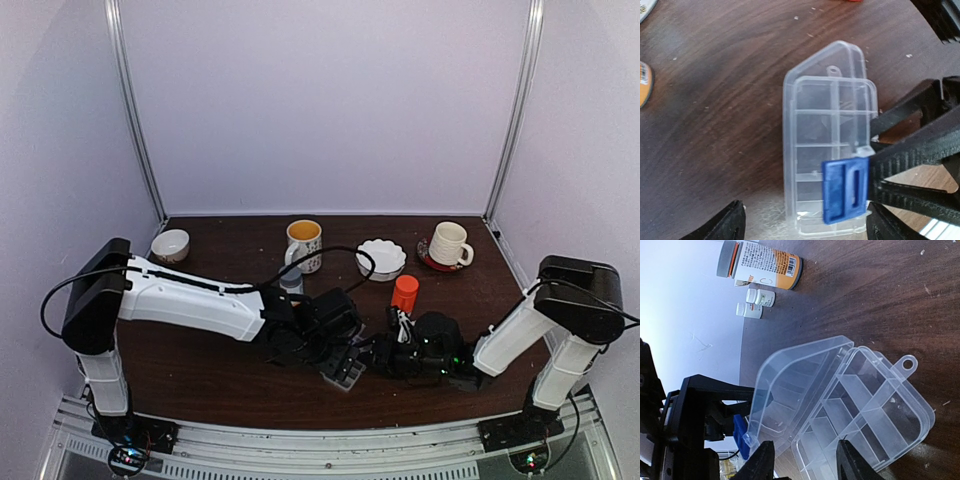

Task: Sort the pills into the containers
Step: Hold the lid of the pill container.

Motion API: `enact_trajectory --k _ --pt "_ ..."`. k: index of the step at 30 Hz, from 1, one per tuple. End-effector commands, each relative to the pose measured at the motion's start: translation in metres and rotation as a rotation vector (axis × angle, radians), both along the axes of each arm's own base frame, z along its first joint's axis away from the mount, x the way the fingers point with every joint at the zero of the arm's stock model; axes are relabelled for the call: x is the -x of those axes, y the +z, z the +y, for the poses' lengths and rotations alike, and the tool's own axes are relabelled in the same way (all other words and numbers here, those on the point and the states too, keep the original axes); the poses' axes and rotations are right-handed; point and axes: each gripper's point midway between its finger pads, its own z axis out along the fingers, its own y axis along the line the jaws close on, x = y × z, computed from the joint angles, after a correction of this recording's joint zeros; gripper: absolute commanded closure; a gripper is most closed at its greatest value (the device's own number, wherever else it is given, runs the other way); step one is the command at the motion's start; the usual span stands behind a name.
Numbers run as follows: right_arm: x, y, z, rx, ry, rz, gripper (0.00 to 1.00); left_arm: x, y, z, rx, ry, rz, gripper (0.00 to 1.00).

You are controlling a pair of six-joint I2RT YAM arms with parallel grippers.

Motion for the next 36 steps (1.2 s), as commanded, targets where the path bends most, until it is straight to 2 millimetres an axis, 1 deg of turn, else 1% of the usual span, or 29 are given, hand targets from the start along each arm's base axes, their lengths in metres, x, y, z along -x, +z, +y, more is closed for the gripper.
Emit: enact_trajectory --k 1,5,10,12,15,16,17,19,22,24,25,27,31,36 --pt "-0.003 -0.011 -0.006 0.061 -0.016 0.013 0.54 -0.010 0.008 0.006 -0.030 0.047 -0.043 0.15" --pt "-0.003 -0.012 -0.006 0.071 -0.013 0.013 0.53 -0.017 0.011 0.015 -0.046 0.087 -0.060 0.17" --pt "-0.002 -0.015 -0.008 0.087 -0.012 0.015 0.53 -0.032 0.011 0.035 -0.043 0.154 -0.048 0.20" --pt "-0.001 -0.016 -0.009 0.095 -0.011 0.015 0.54 -0.035 0.013 0.041 -0.015 0.167 -0.037 0.20" --pt "-0.001 -0.018 -0.009 0.111 -0.008 0.016 0.56 -0.040 0.019 0.035 0.119 0.163 0.018 0.21" --pt "-0.001 -0.018 -0.009 0.118 -0.008 0.016 0.57 -0.042 0.020 0.035 0.173 0.171 0.041 0.21" --pt "-0.002 -0.018 -0.009 0.120 -0.008 0.014 0.60 -0.041 0.021 0.033 0.219 0.170 0.064 0.21" --pt "-0.002 -0.019 -0.009 0.125 -0.006 0.013 0.70 -0.045 0.019 0.038 0.264 0.186 0.091 0.22" --pt "-0.002 -0.019 -0.009 0.133 -0.004 0.013 0.89 -0.047 0.014 0.045 0.244 0.193 0.095 0.23" --pt "-0.002 -0.019 -0.009 0.142 -0.002 0.012 0.97 -0.048 0.011 0.049 0.222 0.199 0.093 0.23" --pt "-0.002 -0.019 -0.009 0.149 -0.002 0.012 0.99 -0.048 0.009 0.051 0.214 0.203 0.093 0.23" --pt "-0.003 -0.020 -0.010 0.168 0.001 0.009 1.00 -0.048 0.004 0.056 0.205 0.211 0.099 0.23" --pt "-0.003 -0.021 -0.012 0.196 0.003 0.004 1.00 -0.048 0.000 0.058 0.218 0.217 0.108 0.23" --pt "-0.004 -0.021 -0.013 0.216 0.002 -0.001 0.99 -0.049 -0.019 0.061 0.202 0.231 0.134 0.24"
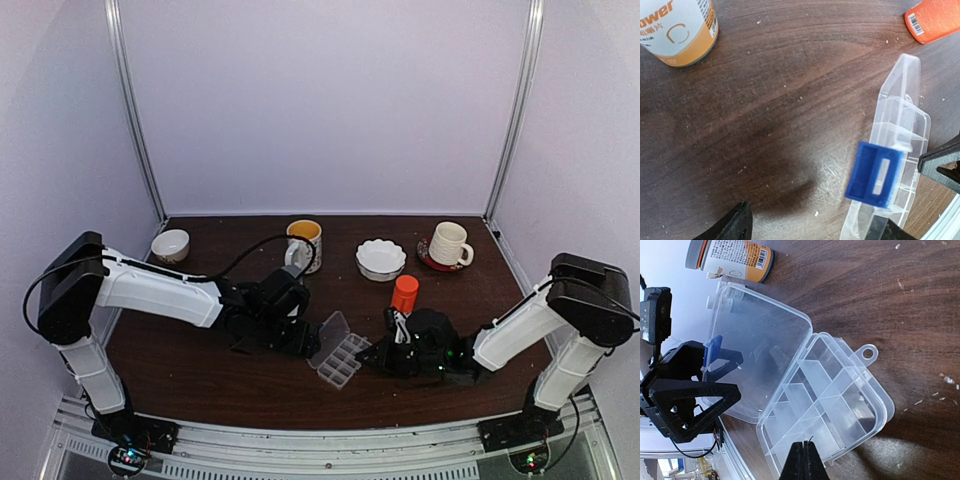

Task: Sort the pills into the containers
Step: Hold the lid of the pill container.

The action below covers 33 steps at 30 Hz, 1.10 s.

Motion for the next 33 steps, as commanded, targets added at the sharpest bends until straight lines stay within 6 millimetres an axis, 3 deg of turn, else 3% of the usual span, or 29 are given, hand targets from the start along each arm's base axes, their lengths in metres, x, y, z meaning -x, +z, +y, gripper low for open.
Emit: enact_trajectory --k 1,10,15,18,27,31,33 --pt "-0.005 -0.004 -0.007 0.059 -0.016 -0.013 0.99 -0.005 -0.010 -0.002 0.031 0.020 0.014 0.24" --pt "-0.006 -0.003 -0.006 0.095 -0.002 -0.018 0.99 -0.005 -0.040 0.010 -0.052 0.034 0.036 0.24" --pt "-0.006 0.001 -0.007 0.126 0.010 -0.031 0.99 -0.006 -0.041 0.015 -0.098 0.028 0.027 0.25" --pt "-0.007 0.002 -0.008 0.133 0.009 -0.037 0.99 -0.008 -0.025 0.012 -0.068 0.020 -0.001 0.25" --pt "-0.008 0.001 -0.007 0.147 0.014 -0.044 0.99 -0.006 0.054 -0.013 0.114 -0.067 -0.096 0.19" --pt "-0.008 0.001 -0.005 0.144 0.018 -0.043 0.99 0.005 0.077 -0.026 0.162 -0.125 -0.123 0.26" --pt "-0.008 0.000 -0.004 0.143 0.023 -0.041 0.99 0.013 0.083 -0.031 0.165 -0.148 -0.127 0.34"
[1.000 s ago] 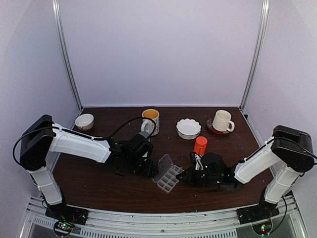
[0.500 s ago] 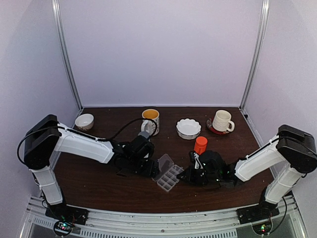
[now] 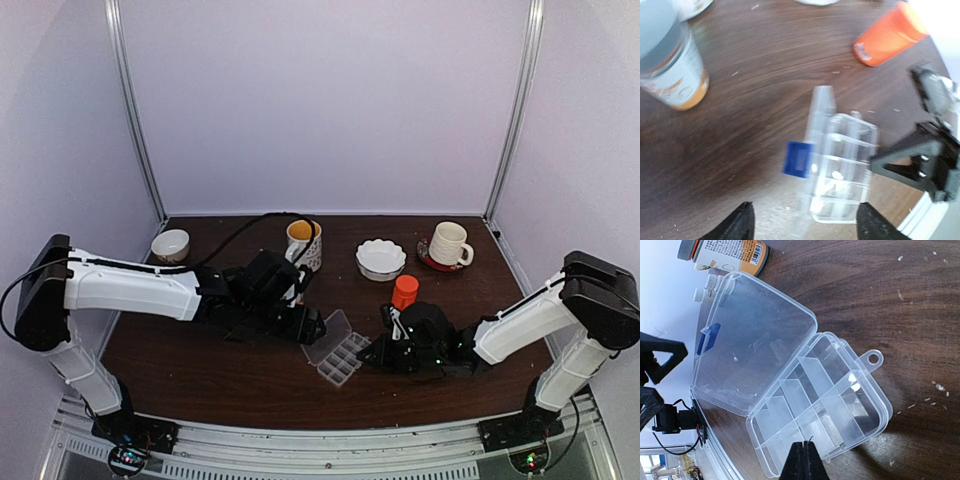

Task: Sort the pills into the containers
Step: Hold the lid of the pill container.

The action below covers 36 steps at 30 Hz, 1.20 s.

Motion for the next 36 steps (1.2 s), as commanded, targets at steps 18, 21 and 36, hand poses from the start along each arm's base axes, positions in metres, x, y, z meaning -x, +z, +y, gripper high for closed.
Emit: enact_trajectory --k 18,21,36 --pt "-0.006 -0.004 -0.001 0.032 -0.012 -0.012 1.00 -0.004 -0.009 -0.015 -0.070 -0.038 -0.015 1.00" --pt "-0.006 -0.004 -0.001 0.033 -0.011 -0.011 1.00 -0.013 -0.019 -0.010 -0.089 -0.030 -0.001 1.00" --pt "-0.006 -0.005 -0.003 0.054 -0.006 -0.015 1.00 -0.017 -0.069 -0.010 -0.097 -0.051 0.093 1.00"
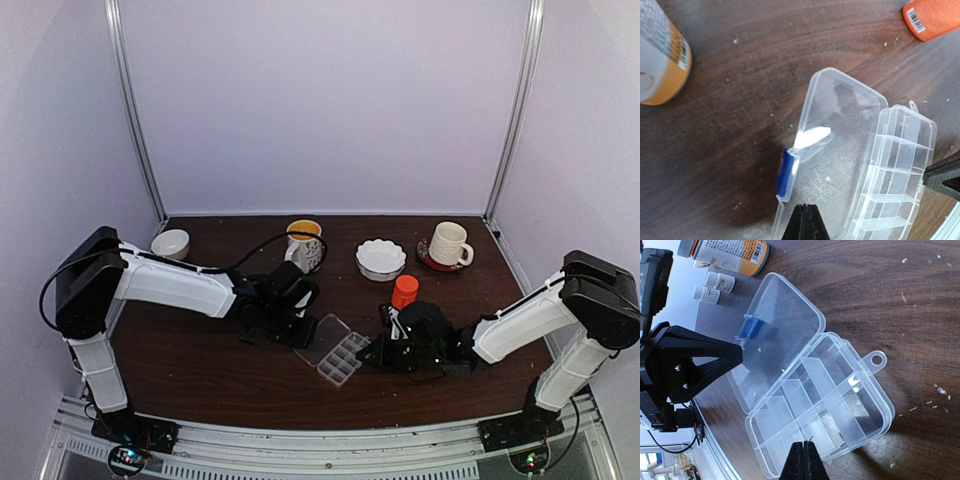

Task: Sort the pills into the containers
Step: Hold the lid of the pill container.

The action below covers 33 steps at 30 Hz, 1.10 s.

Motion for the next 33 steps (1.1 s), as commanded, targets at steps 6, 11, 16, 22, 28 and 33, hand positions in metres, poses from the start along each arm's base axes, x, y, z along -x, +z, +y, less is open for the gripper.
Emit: enact_trajectory --k 6,11,16,22,28,33 --pt "-0.005 -0.005 -0.004 0.039 -0.017 -0.006 1.00 0.003 -0.015 -0.009 0.037 -0.024 0.031 1.00" --pt "-0.006 -0.002 -0.004 0.033 -0.019 -0.012 1.00 0.004 -0.023 -0.009 0.021 -0.027 0.046 1.00" --pt "-0.005 0.000 -0.004 0.037 -0.016 -0.016 1.00 0.001 -0.009 -0.015 0.036 -0.037 0.022 1.00" --pt "-0.007 0.013 -0.002 0.024 -0.004 -0.043 1.00 -0.005 0.035 -0.024 0.054 -0.059 -0.054 1.00" --pt "-0.010 0.042 0.005 -0.013 0.021 -0.103 1.00 -0.004 0.064 -0.029 0.100 -0.070 -0.087 1.00" --pt "-0.011 0.062 0.000 -0.015 0.024 -0.152 0.99 -0.006 0.069 -0.029 0.104 -0.063 -0.095 1.00"
